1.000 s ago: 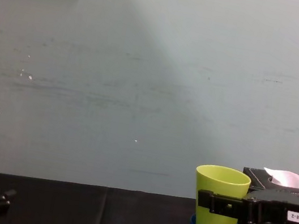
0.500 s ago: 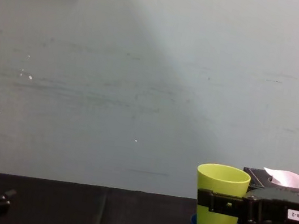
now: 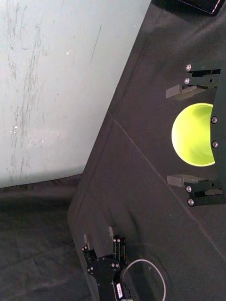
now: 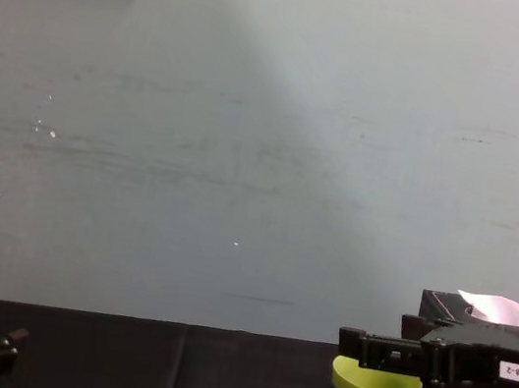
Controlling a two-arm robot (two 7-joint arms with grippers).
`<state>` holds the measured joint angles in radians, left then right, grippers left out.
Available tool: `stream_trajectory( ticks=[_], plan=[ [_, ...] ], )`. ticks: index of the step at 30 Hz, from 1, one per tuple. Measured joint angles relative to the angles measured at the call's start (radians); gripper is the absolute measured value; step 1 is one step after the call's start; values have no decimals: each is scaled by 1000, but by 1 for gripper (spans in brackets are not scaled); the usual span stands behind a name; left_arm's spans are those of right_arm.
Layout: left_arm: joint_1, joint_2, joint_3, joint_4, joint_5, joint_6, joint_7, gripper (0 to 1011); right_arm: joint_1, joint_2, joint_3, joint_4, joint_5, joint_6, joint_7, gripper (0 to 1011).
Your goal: Stack the three plastic cups sequentially using one hand.
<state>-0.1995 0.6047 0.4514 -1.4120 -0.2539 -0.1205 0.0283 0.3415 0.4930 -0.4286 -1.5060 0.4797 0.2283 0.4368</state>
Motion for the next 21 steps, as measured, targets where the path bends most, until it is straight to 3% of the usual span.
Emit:
stream_trajectory(
  ticks=[18, 21],
  plan=[
    [0, 0, 0, 0, 0, 0, 0, 1011, 0, 0, 0, 0, 0, 0, 0, 1003],
    [0, 0, 0, 0, 0, 0, 0, 1011, -1, 8, 42, -36, 13, 0, -28, 1003]
  ],
)
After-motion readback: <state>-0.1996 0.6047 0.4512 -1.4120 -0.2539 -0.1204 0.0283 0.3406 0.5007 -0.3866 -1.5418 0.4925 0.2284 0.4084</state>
